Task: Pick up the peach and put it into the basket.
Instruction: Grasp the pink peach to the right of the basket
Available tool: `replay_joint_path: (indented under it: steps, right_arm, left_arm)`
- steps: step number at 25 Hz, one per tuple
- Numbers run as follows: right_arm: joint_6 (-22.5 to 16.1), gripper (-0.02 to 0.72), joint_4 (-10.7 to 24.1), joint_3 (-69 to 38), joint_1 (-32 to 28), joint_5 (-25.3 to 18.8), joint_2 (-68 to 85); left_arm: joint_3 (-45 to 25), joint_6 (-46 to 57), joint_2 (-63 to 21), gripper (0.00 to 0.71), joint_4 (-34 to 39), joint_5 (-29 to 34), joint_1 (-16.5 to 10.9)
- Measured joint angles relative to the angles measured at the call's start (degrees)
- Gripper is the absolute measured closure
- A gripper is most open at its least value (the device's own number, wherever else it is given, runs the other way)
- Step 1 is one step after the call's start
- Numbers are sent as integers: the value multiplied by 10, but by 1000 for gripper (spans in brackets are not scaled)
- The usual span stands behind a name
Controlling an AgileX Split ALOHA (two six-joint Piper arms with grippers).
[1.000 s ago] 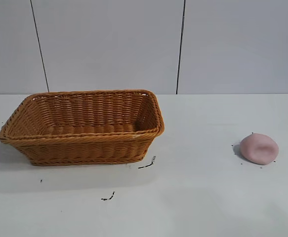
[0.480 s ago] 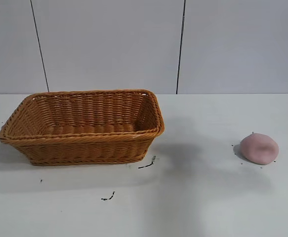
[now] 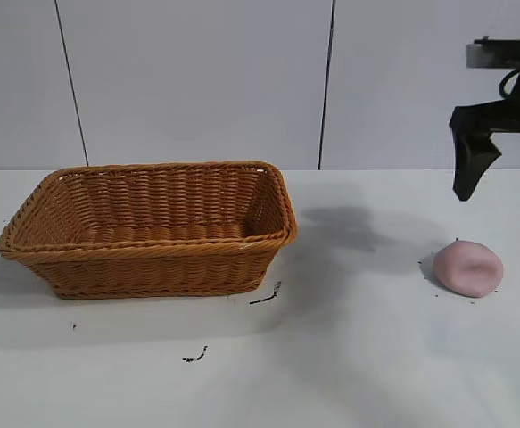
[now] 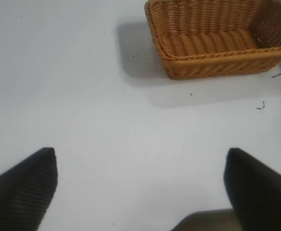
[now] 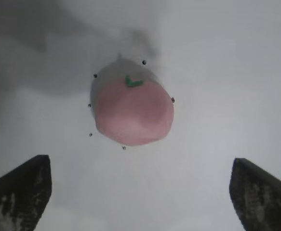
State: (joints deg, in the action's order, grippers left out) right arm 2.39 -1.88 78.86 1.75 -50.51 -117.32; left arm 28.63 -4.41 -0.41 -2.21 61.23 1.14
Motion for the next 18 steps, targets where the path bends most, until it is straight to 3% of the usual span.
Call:
replay_joint_path:
  steps: [8, 14, 16, 18]
  right_arm:
    - [0, 14, -5, 0, 0, 68, -46]
    - [0, 19, -8, 1, 0, 74, -54]
    - [0, 113, -8, 1, 0, 74, -54]
    - [0, 289, -9, 1, 0, 68, -54]
  left_arm:
    - [0, 0, 0, 18, 0, 0, 0]
    - [0, 0, 0, 18, 0, 0, 0]
    - [0, 0, 0, 18, 0, 0, 0]
    - [0, 0, 0, 18, 0, 0, 0]
